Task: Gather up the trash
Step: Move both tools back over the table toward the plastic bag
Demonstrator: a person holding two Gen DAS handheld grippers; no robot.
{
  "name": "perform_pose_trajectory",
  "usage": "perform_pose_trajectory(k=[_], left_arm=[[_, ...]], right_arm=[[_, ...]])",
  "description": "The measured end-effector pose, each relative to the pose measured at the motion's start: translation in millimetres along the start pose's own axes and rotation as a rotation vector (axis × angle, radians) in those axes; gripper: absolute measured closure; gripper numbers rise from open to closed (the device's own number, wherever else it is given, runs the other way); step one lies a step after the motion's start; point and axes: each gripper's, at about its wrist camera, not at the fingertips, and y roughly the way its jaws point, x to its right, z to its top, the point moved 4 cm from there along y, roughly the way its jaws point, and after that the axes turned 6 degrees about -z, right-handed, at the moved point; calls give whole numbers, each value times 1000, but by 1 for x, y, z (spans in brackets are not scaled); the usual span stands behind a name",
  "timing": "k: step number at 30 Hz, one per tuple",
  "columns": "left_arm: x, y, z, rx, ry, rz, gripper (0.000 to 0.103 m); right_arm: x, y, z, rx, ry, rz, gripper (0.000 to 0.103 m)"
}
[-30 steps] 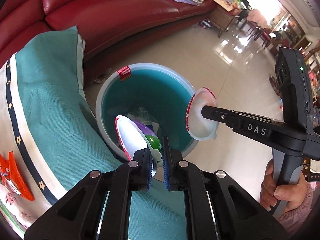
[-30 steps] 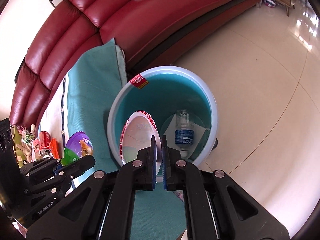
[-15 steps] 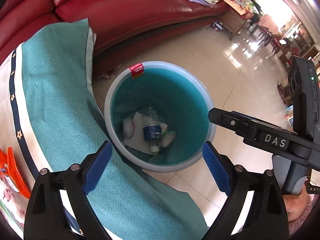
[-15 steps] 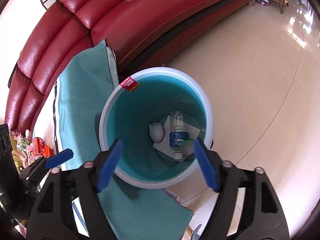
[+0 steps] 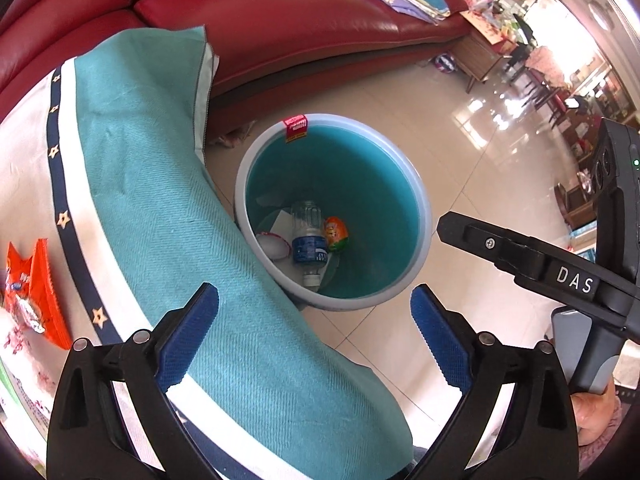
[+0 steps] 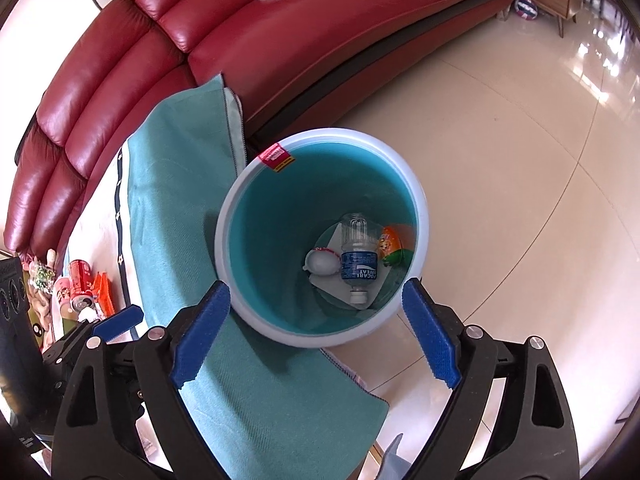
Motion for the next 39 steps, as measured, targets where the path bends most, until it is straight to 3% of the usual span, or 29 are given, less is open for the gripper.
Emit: perform_pose_trajectory(k=[15,24,39], left_arm=[[-27,-67,-40,94,-60,15,6],[-63,-108,-78,138,-140,40,6],[-136,-166,-149,179,-260,150,6]], right_arm=[[-61,-37,-34,23,-104,25,19],[-106,-48,-62,12,-195,44,19],[-170,-41,-107,-48,-332,71,19]])
